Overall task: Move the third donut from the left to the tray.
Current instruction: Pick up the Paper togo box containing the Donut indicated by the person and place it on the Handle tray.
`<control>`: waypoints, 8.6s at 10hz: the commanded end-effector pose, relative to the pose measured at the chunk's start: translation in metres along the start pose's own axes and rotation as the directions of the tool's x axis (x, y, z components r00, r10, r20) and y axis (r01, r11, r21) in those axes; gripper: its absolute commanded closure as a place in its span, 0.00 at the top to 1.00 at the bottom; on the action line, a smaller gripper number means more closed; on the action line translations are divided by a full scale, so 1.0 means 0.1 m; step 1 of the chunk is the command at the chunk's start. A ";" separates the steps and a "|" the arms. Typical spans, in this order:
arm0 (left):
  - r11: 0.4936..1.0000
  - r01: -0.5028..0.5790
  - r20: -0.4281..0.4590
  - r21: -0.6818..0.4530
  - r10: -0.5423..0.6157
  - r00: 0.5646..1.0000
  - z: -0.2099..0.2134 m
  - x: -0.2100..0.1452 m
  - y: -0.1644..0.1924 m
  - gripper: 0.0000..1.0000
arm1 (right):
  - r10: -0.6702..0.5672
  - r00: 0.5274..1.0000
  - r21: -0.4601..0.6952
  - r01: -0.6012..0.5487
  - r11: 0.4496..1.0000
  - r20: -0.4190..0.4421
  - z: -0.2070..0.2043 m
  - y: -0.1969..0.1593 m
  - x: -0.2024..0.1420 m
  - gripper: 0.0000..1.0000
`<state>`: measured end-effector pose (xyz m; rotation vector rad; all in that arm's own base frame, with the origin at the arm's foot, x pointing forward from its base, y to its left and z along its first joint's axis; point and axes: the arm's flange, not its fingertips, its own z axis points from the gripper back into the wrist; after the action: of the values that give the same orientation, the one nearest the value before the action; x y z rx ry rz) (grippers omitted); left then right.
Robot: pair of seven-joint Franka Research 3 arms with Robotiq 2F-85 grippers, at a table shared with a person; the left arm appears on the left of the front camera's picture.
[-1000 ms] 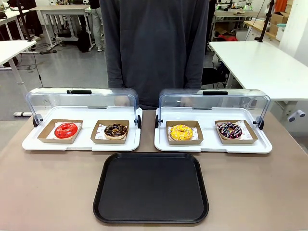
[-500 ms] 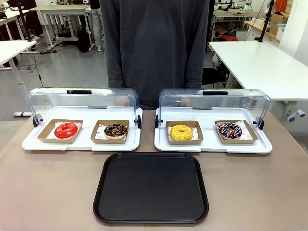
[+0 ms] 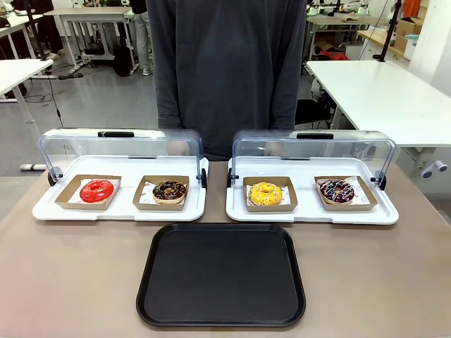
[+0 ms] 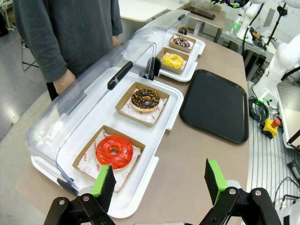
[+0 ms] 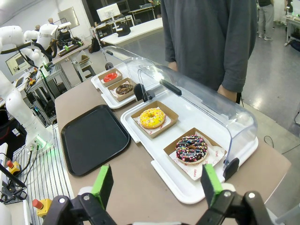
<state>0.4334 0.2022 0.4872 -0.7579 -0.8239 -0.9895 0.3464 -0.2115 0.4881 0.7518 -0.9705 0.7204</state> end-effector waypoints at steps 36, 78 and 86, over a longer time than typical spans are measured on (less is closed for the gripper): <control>1.000 -0.005 -0.004 -0.004 0.005 1.000 0.00 0.00 -0.01 1.00 | 0.017 1.000 0.002 -0.017 1.000 0.026 0.00 -0.02 0.02 1.00; 1.000 -0.005 -0.004 -0.004 0.005 1.000 0.00 0.00 -0.01 1.00 | 0.548 0.295 0.275 -0.627 0.729 -0.783 -4.70 0.93 0.02 1.00; 1.000 -0.005 -0.004 -0.004 0.005 1.000 0.00 0.00 -0.01 1.00 | 0.544 0.296 0.257 -0.644 0.721 -0.786 -4.81 0.73 -0.18 1.00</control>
<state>0.4340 0.2028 0.4858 -0.7586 -0.8210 -0.9875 0.4897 0.2106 0.3147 -0.1629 -0.3217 1.5357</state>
